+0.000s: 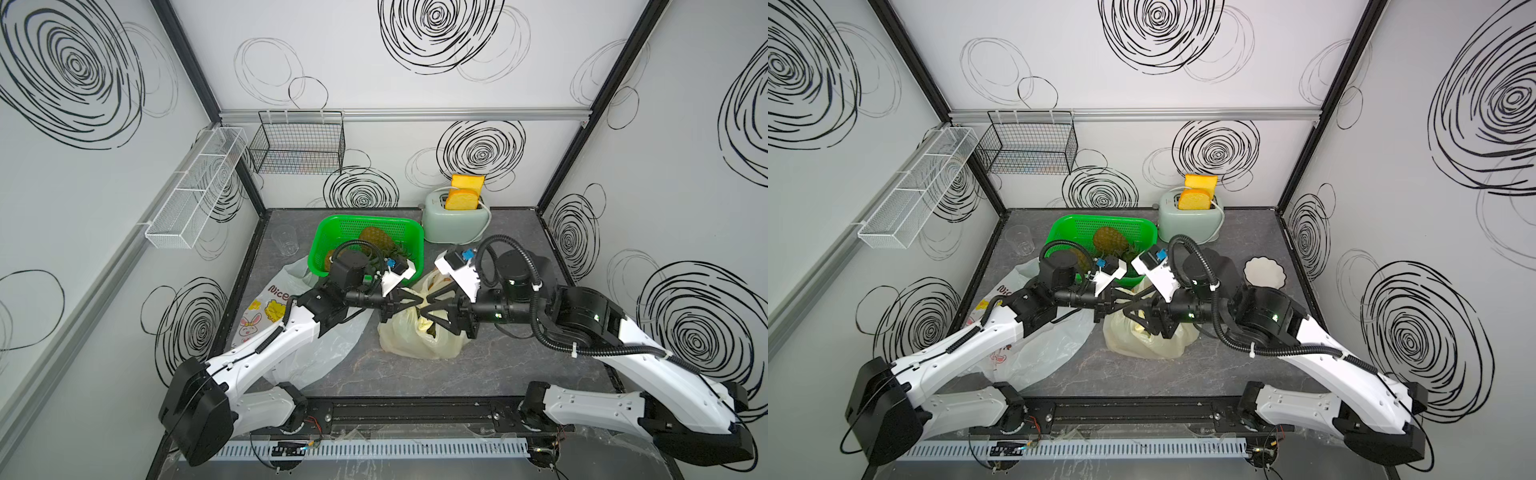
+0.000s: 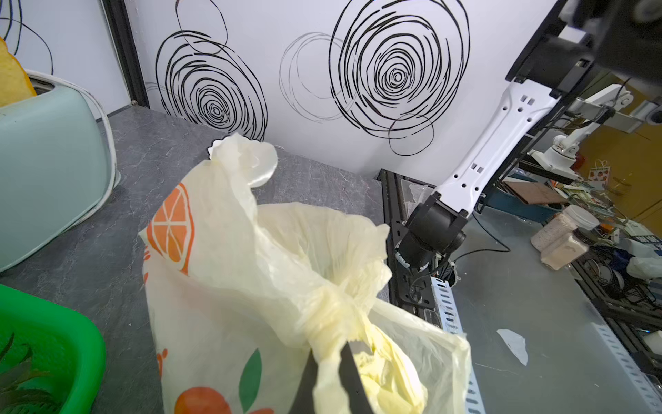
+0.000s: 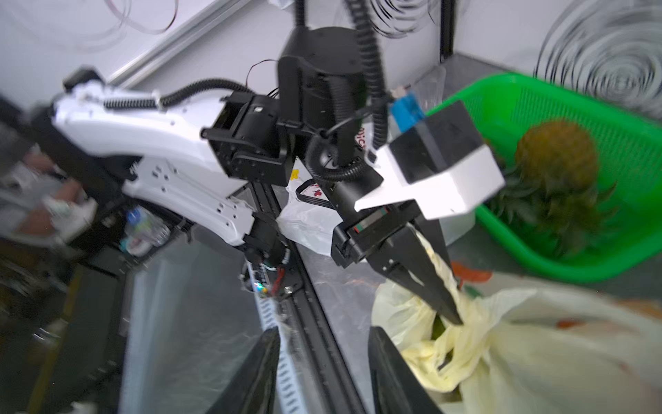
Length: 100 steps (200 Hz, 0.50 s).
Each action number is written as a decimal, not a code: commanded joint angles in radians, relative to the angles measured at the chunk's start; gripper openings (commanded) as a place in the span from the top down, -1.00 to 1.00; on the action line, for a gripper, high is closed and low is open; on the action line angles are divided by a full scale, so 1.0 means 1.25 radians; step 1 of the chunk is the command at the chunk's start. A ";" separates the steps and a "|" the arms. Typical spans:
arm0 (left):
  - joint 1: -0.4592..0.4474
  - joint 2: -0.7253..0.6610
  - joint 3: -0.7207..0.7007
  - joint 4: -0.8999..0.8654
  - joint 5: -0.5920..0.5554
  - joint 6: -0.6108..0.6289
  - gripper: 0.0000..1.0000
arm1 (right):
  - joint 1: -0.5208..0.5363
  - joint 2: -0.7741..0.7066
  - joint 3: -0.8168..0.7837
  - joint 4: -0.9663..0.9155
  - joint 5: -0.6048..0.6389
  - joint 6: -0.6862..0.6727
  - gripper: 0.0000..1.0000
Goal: Place the pineapple into a plastic bag & tie a knot
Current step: Cross the plastic bag at the center of the board.
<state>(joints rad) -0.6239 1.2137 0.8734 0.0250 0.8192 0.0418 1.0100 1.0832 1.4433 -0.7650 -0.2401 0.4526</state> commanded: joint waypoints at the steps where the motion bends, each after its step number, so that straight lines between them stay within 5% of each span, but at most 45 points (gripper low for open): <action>1: -0.006 -0.018 0.000 0.054 -0.015 0.011 1.00 | -0.052 0.038 0.025 -0.119 0.051 0.398 0.15; 21: -0.009 -0.023 -0.005 0.059 -0.034 0.008 1.00 | -0.098 -0.018 -0.036 -0.011 0.029 0.595 0.40; 51: -0.012 -0.031 -0.013 0.065 -0.063 0.006 1.00 | -0.109 -0.086 -0.117 0.079 0.101 0.880 0.43; 77: -0.015 -0.040 -0.019 0.067 -0.087 0.004 1.00 | -0.103 -0.053 -0.090 -0.018 0.087 1.081 0.04; 100: -0.020 -0.044 -0.024 0.070 -0.100 0.002 1.00 | -0.076 -0.032 -0.084 -0.028 0.098 1.205 -0.05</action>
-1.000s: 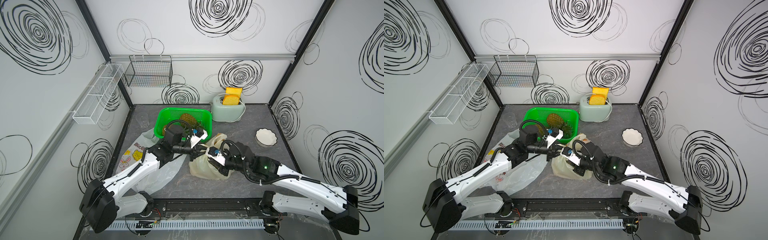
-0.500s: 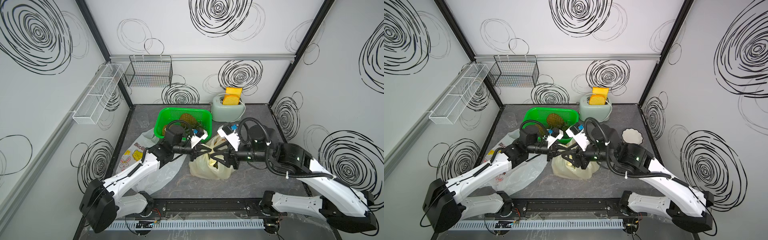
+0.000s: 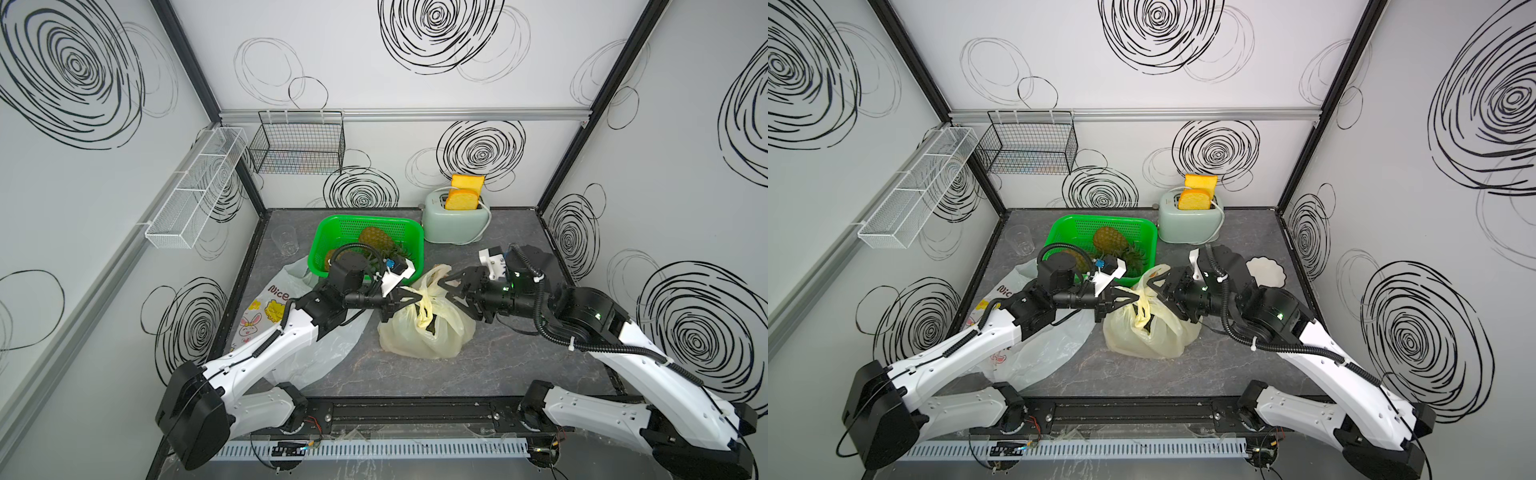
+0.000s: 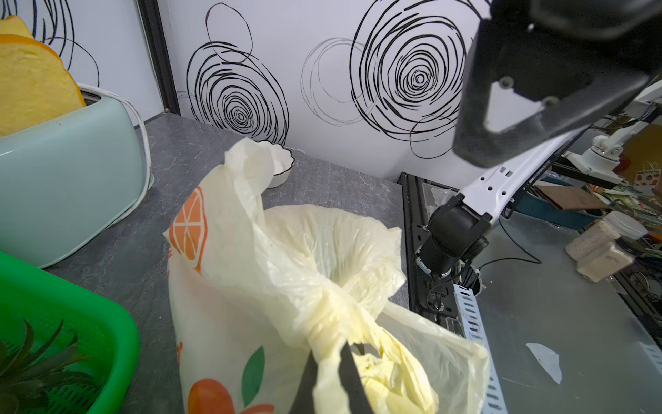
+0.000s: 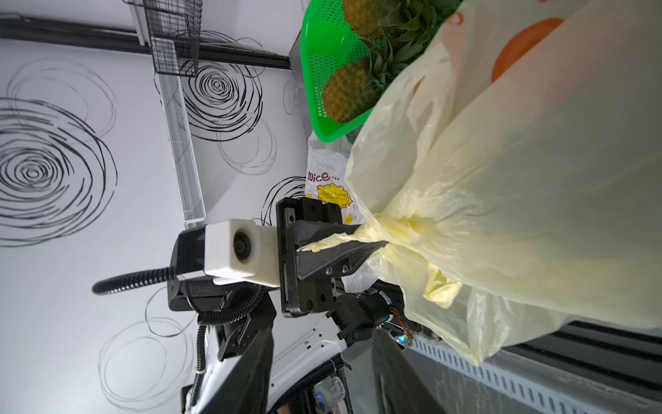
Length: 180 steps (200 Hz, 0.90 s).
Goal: Place the pineapple into a plastic bag & tie a knot
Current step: Cross the plastic bag at the center of the board.
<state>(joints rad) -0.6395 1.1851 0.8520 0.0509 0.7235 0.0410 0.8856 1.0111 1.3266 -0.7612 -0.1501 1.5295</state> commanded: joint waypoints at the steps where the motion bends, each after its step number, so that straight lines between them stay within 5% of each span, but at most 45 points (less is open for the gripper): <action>1: -0.008 -0.021 -0.007 0.049 -0.024 0.002 1.00 | 0.026 0.025 0.007 -0.030 0.027 0.350 -0.06; 64: -0.014 -0.029 -0.010 0.058 -0.039 -0.004 1.00 | 0.086 0.015 -0.132 0.108 0.104 0.586 -0.17; 180: -0.016 -0.037 -0.014 0.061 -0.035 -0.013 1.00 | 0.026 0.076 -0.221 0.290 0.089 0.600 -0.37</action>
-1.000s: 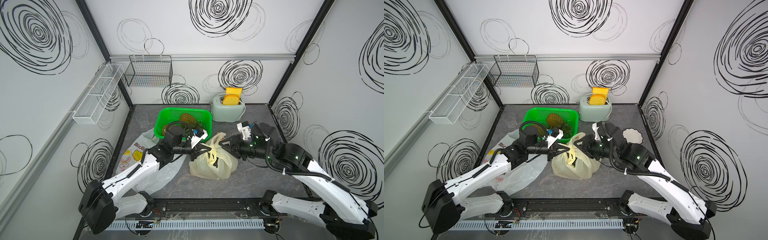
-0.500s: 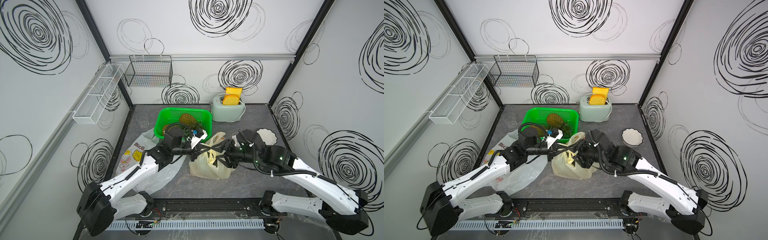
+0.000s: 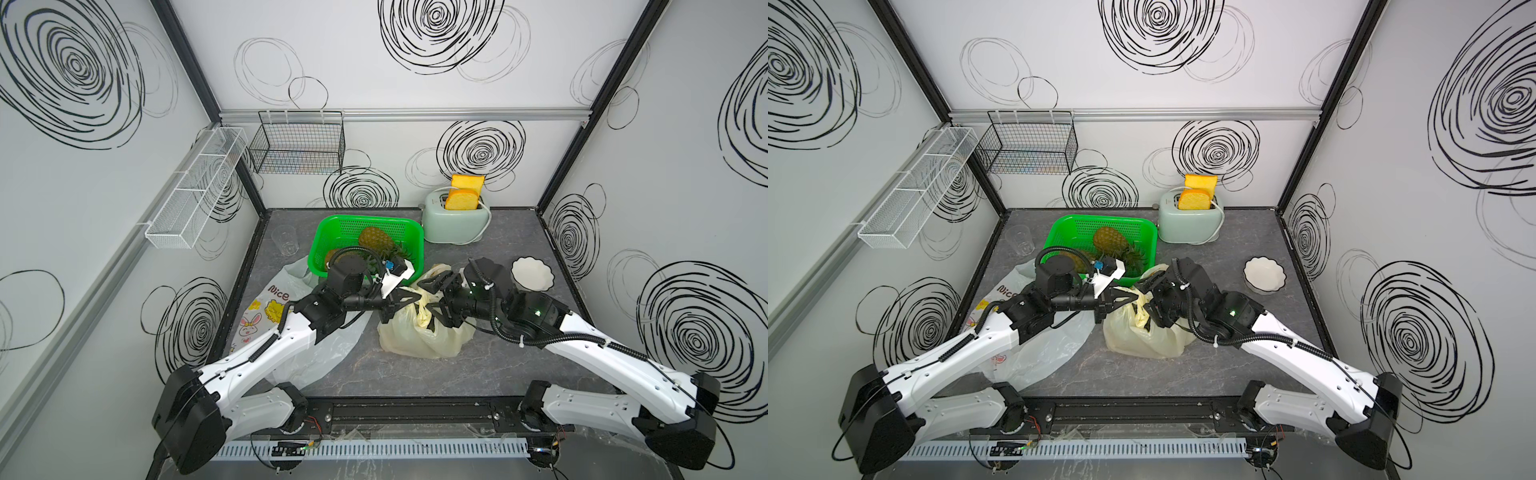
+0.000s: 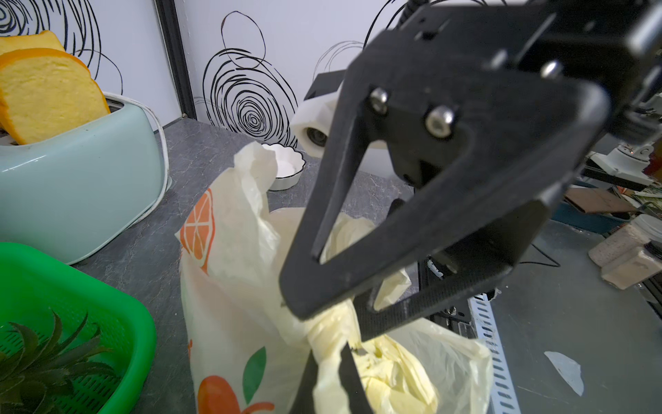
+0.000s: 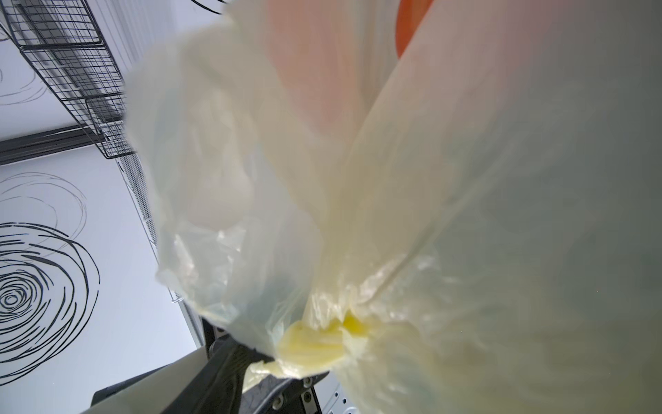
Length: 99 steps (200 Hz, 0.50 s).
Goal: Place the pineapple into a plastic bag & tie a knot
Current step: Cross the plastic bag at the center of the board.
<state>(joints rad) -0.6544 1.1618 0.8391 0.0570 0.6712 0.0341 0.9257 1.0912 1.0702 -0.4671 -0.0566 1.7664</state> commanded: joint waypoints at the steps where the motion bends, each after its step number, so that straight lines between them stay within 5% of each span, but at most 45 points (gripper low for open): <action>1: -0.004 -0.019 -0.004 0.057 0.006 -0.009 1.00 | -0.006 0.013 -0.016 0.056 0.014 0.410 -0.38; 56: -0.007 -0.014 0.001 0.068 0.005 -0.022 1.00 | -0.021 0.034 -0.056 0.108 0.004 0.408 -0.41; 99: -0.013 -0.026 0.000 0.070 0.007 -0.043 1.00 | -0.055 0.069 -0.059 0.121 0.002 0.351 -0.01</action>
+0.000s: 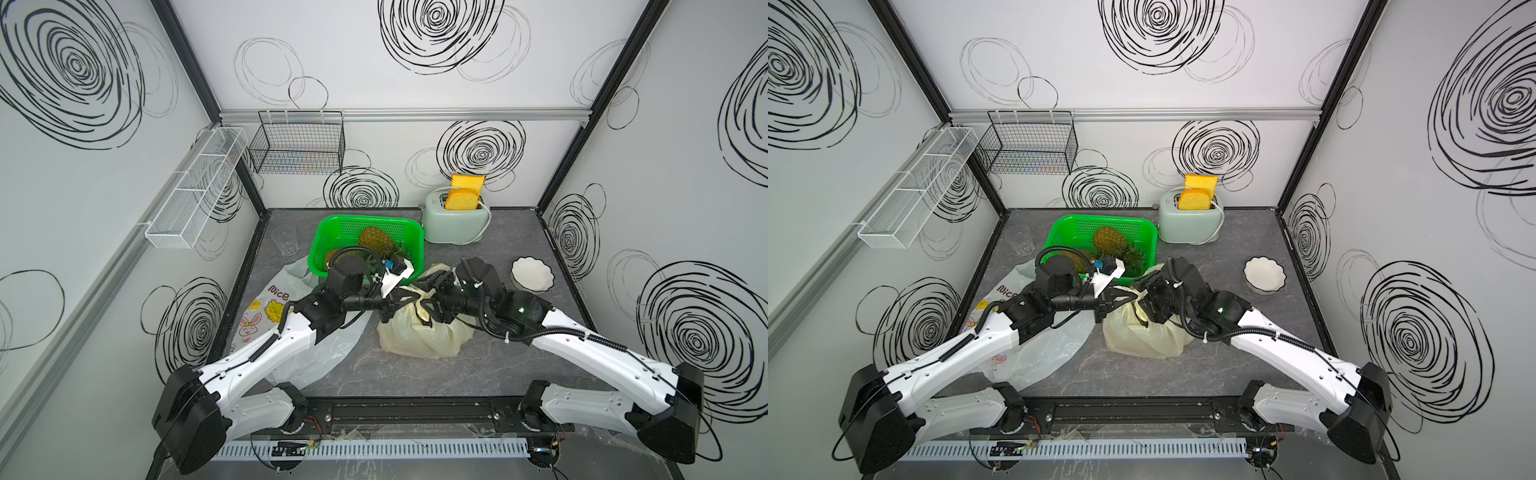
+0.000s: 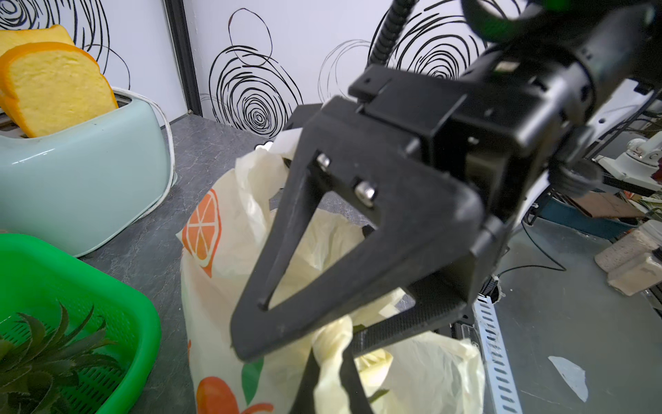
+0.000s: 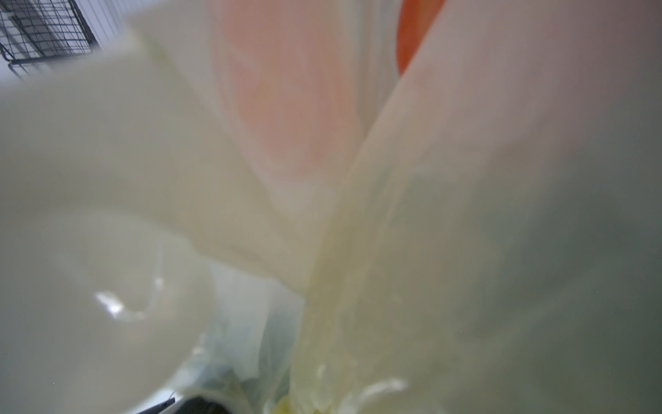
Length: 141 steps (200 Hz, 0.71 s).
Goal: Place the pineapple into a plastic bag & tie a knot
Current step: Cross the plastic bag at the center of the board.
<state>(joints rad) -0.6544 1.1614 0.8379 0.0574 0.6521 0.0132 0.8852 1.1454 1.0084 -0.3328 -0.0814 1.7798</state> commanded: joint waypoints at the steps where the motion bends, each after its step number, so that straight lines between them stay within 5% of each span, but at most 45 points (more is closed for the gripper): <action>1: -0.013 -0.026 0.001 0.070 0.021 -0.027 1.00 | -0.024 0.026 -0.009 0.013 0.022 0.339 0.00; 28: -0.026 -0.054 -0.020 0.119 0.001 -0.100 1.00 | -0.061 0.049 0.030 0.004 0.016 0.219 0.44; 61: -0.058 -0.111 -0.074 0.245 -0.106 -0.259 1.00 | -0.127 0.121 0.184 -0.087 -0.051 -0.082 1.00; 94: -0.143 -0.159 -0.123 0.387 -0.288 -0.383 1.00 | -0.150 0.195 0.354 -0.181 -0.106 -0.354 1.00; 141: -0.359 -0.113 -0.121 0.587 -0.622 -0.399 1.00 | -0.166 0.354 0.725 -0.511 -0.141 -0.725 1.00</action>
<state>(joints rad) -0.9230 1.0180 0.6758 0.4690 -0.0120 -0.4110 0.7296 1.5124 1.6951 -0.8932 -0.3588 1.1694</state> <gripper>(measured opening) 0.060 0.045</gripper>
